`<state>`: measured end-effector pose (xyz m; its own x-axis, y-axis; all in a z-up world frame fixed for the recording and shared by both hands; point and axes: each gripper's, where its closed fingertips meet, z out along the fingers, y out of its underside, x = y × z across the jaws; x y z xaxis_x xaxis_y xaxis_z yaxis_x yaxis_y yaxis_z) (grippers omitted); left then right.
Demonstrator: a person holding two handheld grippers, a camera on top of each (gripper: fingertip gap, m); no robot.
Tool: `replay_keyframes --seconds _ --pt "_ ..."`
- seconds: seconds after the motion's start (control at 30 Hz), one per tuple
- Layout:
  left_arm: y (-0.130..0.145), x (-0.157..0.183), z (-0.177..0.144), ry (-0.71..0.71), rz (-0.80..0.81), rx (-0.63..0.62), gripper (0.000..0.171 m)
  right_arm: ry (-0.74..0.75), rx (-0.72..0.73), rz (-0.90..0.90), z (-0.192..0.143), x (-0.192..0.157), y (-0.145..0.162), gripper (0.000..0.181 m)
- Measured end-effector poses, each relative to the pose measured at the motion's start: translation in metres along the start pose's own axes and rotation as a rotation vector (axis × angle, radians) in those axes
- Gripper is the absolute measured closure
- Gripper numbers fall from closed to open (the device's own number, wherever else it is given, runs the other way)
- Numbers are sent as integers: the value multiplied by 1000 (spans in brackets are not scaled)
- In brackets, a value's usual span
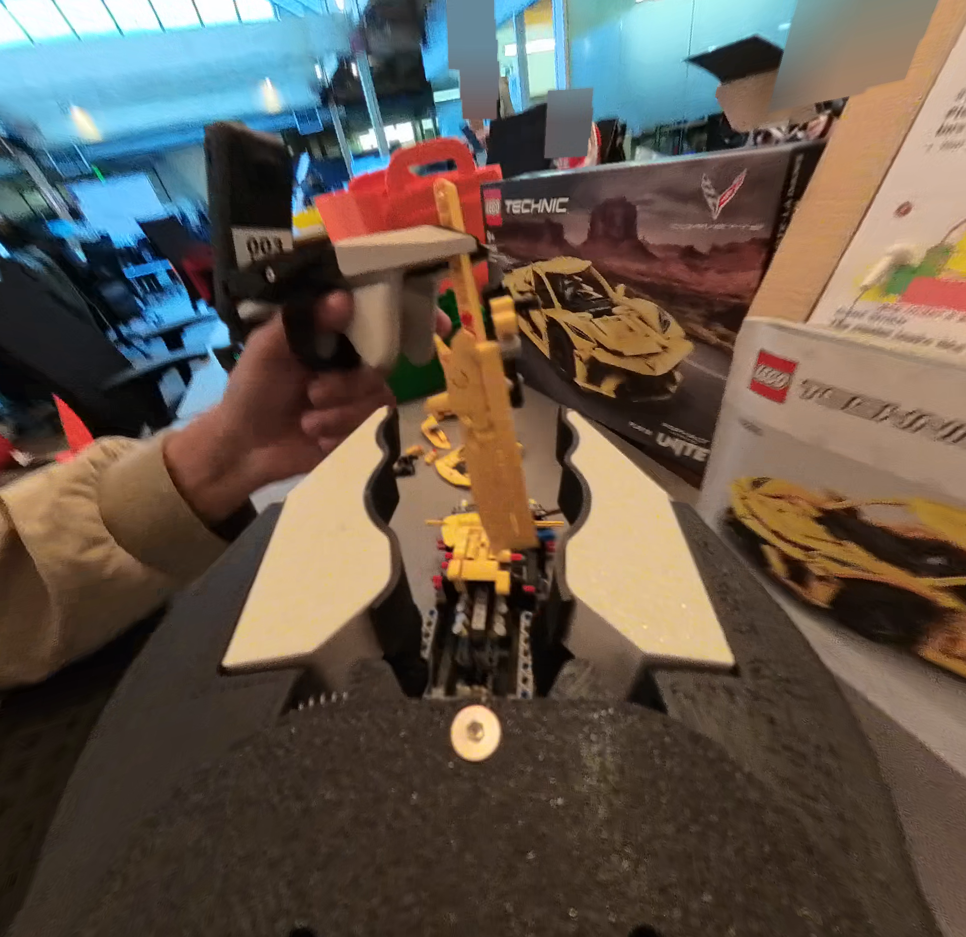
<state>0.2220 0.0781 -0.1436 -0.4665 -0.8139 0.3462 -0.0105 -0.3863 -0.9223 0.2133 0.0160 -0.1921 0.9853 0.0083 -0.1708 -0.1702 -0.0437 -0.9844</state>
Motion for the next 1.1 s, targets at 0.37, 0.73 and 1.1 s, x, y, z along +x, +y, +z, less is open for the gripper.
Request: replay_keyframes --seconds 0.37,0.73,1.1 --pt "46 14 0 43 22 23 165 285 -38 -158 9 11 33 141" --pt "44 55 -33 571 -107 10 165 -526 88 244 -38 -76 13 141" --pt "48 75 -49 777 -182 -45 166 -542 -11 288 -22 -69 38 160"
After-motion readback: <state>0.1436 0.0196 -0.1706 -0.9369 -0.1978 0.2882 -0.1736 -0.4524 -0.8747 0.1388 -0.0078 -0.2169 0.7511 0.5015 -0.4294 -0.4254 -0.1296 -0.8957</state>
